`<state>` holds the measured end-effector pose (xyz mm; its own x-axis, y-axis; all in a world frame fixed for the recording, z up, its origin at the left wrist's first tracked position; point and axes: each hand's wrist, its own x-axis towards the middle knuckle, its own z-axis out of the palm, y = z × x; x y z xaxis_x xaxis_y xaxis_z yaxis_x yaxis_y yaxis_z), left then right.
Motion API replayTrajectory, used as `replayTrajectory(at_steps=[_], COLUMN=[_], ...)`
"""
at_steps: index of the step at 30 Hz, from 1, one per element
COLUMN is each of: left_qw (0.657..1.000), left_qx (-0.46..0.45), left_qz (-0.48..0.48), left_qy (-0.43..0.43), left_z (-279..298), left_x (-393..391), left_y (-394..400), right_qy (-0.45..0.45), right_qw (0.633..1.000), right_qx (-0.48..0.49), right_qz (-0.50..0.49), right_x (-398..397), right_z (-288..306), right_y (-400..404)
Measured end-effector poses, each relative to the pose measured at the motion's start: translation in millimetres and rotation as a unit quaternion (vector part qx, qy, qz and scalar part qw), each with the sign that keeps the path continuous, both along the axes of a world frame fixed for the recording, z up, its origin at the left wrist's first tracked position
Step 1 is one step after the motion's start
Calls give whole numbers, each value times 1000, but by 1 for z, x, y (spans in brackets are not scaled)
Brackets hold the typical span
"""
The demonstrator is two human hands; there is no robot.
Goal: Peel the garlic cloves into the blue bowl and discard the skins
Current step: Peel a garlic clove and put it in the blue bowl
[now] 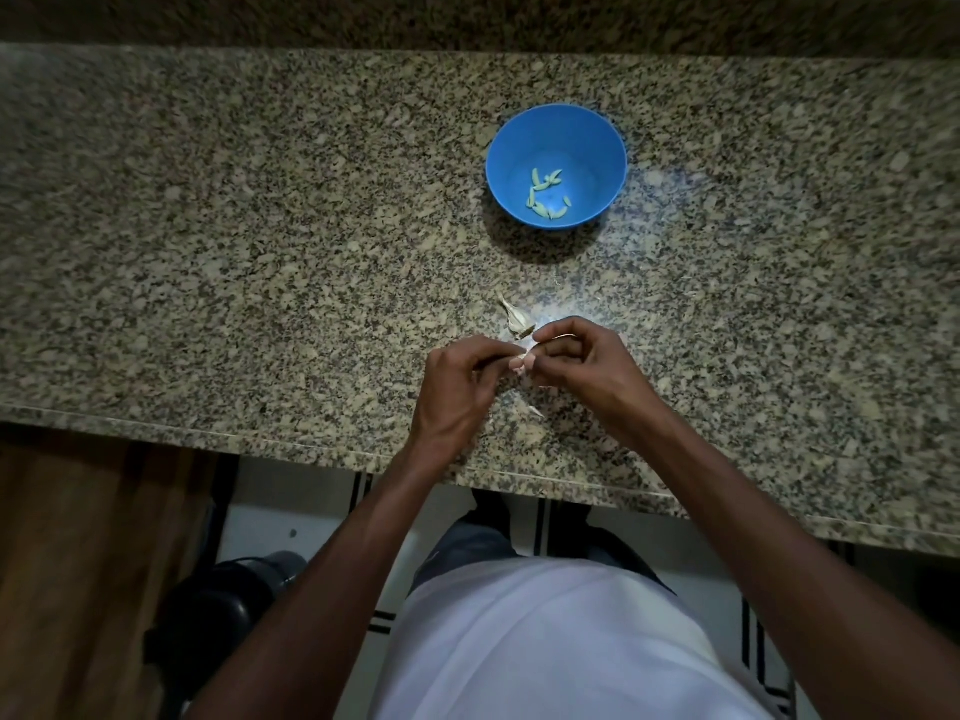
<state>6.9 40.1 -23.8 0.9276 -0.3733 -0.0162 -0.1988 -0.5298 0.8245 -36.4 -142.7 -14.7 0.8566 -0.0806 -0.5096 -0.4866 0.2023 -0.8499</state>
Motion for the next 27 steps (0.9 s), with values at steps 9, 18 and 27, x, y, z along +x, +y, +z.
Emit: replayTrajectory(at_steps=[9,18,27], left_qw=[987,940,883], left_qx=[-12,-138,-278], left_qz=[-5,2,163], left_qy=[160,311,342], left_z=[12,16,14], left_x=[6,10,-11], left_y=[0,5,-13], right_qy=[-103,-212,-192], right_qw=[978,939,972], right_qx=[-156,-245,-136], right_qz=[91,117,-8], right_x=[4,6,-1], right_z=[5,9,-1], right_y=[-2,-1,9])
